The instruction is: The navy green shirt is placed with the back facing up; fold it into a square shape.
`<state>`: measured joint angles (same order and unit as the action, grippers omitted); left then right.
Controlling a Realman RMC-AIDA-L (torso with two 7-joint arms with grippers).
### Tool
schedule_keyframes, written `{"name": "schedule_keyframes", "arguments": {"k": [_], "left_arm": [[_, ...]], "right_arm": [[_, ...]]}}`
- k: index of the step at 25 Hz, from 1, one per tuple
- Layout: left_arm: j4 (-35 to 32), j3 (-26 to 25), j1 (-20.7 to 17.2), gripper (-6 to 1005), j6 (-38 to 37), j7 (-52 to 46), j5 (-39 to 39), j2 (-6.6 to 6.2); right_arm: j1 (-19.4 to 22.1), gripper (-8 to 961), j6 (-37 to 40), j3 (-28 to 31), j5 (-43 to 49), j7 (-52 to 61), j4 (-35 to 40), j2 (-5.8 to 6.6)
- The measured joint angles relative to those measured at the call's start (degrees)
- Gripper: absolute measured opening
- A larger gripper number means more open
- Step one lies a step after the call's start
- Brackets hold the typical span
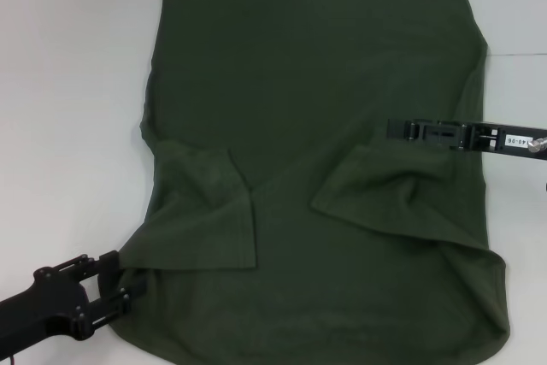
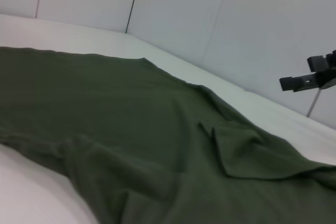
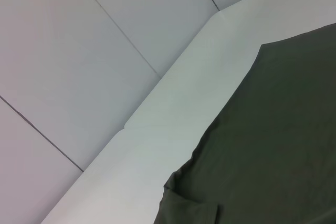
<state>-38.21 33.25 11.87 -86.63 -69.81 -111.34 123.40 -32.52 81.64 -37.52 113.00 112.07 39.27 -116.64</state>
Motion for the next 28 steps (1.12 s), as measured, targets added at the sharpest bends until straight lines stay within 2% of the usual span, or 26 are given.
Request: {"name": "schedule_keyframes", "arguments": {"k": [6, 13, 28], "left_arm": [[0.1, -0.1, 0.7, 630, 5.4, 0.0, -0.1, 0.24], [0.4, -0.1, 1.3, 630, 7.9, -0.2, -0.1, 0.17], [0.7, 0.6, 1.9, 630, 8.5, -3.1, -2.8, 0.03]], "right_arm": [[0.0, 914, -0.2, 0.0, 0.0, 0.0, 0.0, 0.02], [0.0, 913, -0.2, 0.2, 0.0, 0.0, 0.0, -0.04], [-0.2, 913, -0.4, 0.4, 0.0, 0.0, 0.0, 0.02]]}}
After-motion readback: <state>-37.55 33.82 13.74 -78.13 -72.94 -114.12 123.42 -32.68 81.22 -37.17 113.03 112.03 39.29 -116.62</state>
